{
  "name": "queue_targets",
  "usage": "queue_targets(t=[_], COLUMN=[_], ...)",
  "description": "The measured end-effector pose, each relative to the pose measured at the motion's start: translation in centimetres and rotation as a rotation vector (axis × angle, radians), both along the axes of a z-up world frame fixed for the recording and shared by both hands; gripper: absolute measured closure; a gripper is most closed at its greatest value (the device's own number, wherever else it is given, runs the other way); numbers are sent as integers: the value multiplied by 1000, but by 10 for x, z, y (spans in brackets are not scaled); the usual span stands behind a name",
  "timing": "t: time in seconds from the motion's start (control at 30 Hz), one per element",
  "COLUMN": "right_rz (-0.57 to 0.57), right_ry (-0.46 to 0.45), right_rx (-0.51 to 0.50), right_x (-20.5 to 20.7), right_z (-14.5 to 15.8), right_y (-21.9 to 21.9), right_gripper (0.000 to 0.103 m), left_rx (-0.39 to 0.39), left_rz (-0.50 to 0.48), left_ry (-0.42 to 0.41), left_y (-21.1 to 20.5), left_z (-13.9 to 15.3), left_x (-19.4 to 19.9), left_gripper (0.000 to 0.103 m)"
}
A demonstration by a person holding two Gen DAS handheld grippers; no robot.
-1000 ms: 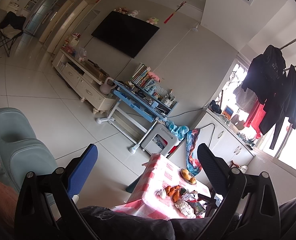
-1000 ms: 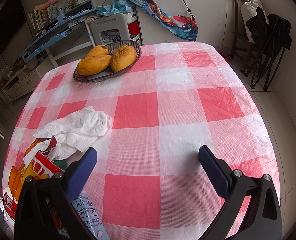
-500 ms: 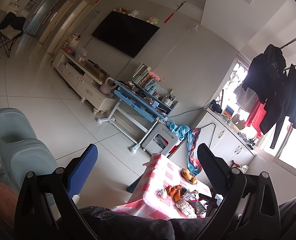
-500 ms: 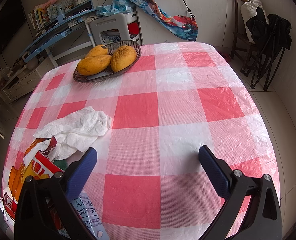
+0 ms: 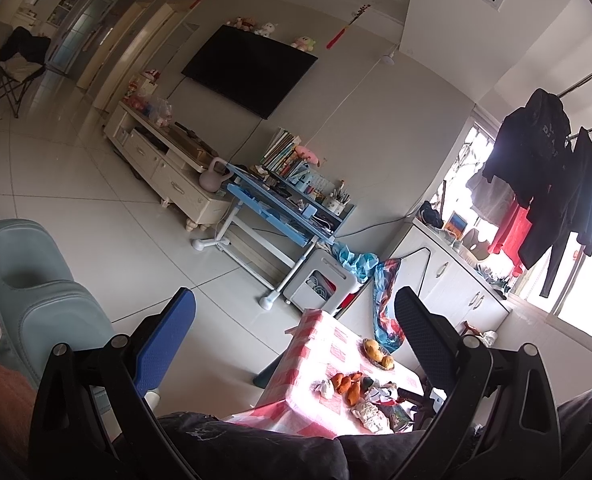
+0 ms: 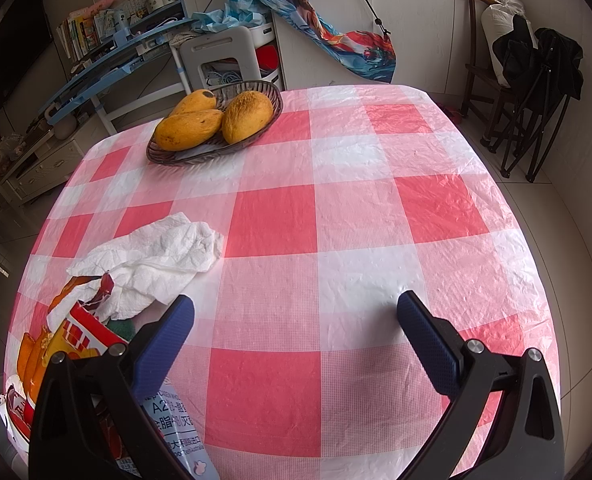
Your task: Collect trash
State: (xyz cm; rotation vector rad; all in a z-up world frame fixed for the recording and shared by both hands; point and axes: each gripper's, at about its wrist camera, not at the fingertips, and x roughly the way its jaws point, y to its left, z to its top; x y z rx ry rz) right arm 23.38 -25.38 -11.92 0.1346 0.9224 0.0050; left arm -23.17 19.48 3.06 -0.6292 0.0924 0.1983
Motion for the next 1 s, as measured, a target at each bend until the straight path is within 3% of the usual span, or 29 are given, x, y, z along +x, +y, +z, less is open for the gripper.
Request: queue_targets(t=[1.0], right_rz=[0], right_ry=[0], right_rx=[-1], right_x=[1], right_z=[0], right_y=[1], right_gripper=[6], left_rx=[-3], left_rz=[24], left_ry=[3], left_y=[9], left_z=[3], left_x=[-1], left_gripper=[8])
